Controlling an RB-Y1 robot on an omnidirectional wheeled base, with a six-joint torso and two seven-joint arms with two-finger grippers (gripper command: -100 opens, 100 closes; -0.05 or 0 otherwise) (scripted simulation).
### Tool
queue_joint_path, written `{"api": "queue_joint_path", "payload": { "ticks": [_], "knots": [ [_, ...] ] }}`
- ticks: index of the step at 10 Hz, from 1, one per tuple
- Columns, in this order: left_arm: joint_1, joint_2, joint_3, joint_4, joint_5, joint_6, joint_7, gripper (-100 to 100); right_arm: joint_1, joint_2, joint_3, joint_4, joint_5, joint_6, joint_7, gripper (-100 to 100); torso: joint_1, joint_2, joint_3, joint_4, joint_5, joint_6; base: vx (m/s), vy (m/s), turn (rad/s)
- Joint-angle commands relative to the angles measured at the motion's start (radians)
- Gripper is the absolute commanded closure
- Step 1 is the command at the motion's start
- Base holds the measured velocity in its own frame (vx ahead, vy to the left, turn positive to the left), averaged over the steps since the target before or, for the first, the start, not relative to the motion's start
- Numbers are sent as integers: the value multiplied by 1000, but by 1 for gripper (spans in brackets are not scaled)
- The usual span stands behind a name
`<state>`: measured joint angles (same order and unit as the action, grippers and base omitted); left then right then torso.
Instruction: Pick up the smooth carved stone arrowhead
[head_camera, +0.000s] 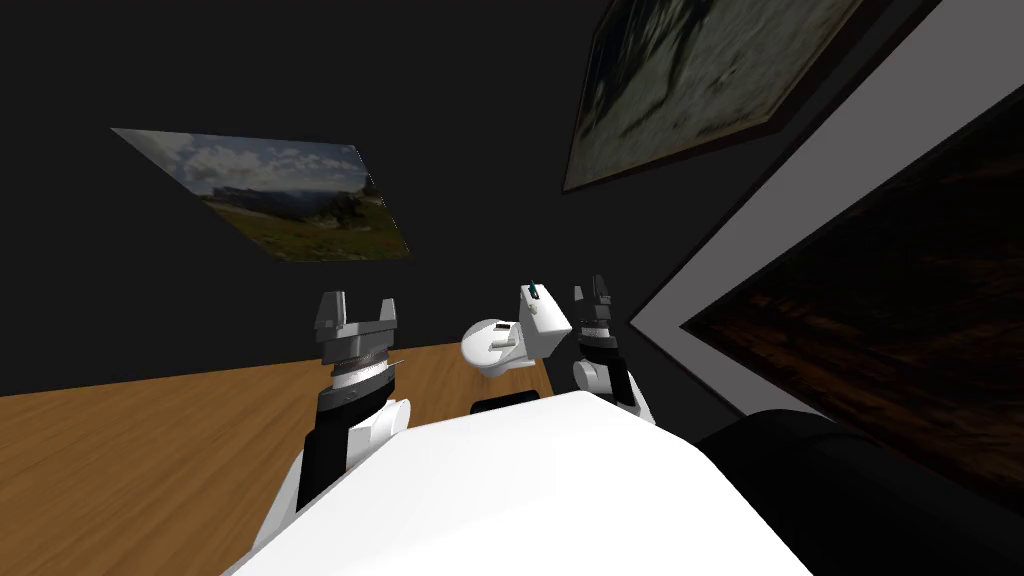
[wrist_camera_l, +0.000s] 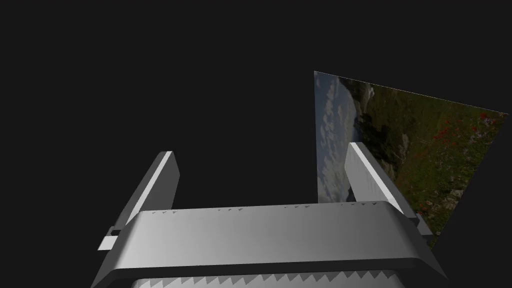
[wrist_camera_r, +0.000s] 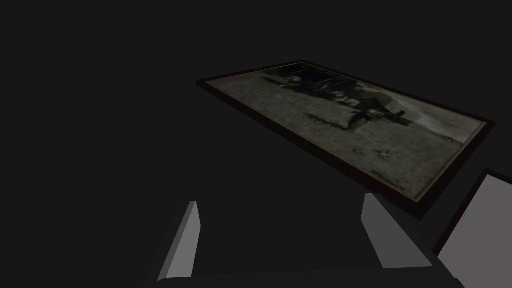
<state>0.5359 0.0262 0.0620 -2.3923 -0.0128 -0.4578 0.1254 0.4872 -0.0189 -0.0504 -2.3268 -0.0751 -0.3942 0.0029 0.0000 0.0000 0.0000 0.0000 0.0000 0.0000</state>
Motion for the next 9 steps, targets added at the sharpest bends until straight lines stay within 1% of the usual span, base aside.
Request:
{"api": "queue_joint_path", "payload": {
  "ticks": [1, 3, 6, 7, 8, 9],
  "knots": [
    [0, 0, 0, 0, 0, 0, 0, 0, 4, -28, 4, 6, -8, 5, 2, -100, 0, 0, 0, 0, 0, 0, -15, 10, 41],
    [0, 0, 0, 0, 0, 0, 0, 0, 13, -78, 11, 19, -28, 15, 8, -100, 1, 2, 1, 0, 0, 0, -45, 27, 72],
    [0, 0, 0, 0, 0, 0, 0, 0, 32, -167, 24, 49, -73, 42, 21, -100, 3, 4, 2, 1, 1, 0, -65, 48, 124],
    [0, 0, 0, 0, 0, 0, 0, 0, 32, -179, 24, 49, -73, 42, 21, -100, 3, 5, 3, 1, 1, 0, -63, 44, 29],
    [0, 0, 0, 0, 0, 0, 0, 0, 40, -216, 28, 61, -92, 53, 27, -100, 3, 5, 3, 1, 1, 0, -54, 39, 105],
    [0, 0, 0, 0, 0, 0, 0, 0, 48, -242, 32, 74, -112, 65, 33, -100, 2, 4, 2, 1, 1, 0, -82, 46, 172]
  ]
}}
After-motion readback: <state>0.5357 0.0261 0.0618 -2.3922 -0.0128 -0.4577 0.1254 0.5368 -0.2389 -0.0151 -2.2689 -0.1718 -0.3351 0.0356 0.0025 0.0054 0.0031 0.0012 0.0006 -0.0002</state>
